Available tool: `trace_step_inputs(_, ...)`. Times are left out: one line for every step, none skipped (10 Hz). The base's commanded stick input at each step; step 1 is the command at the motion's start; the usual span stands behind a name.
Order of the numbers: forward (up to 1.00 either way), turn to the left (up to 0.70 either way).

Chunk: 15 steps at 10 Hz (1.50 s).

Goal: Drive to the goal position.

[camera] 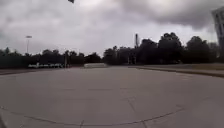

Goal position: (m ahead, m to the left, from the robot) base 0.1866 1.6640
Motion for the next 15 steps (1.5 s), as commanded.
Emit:
trace_step_inputs(1.0,-0.06)
trace_step_inputs(1.0,-0.07)
trace_step_inputs(1.0,-0.08)
trace_step_inputs(1.0,-0.11)
trace_step_inputs(1.0,-0.1)
trace_step_inputs(1.0,-0.07)
trace_step_inputs(1.0,-0.05)
trace_step_inputs(1.0,-0.03)
trace_step_inputs(1.0,-0.01)
trace_step_inputs(1.0,0.01)
trace_step_inputs(1.0,0.02)
trace_step_inputs(1.0,-0.01)
trace_step_inputs(1.0,-0.02)
trace_step_inputs(1.0,-0.04)
trace_step_inputs(1.0,-0.05)
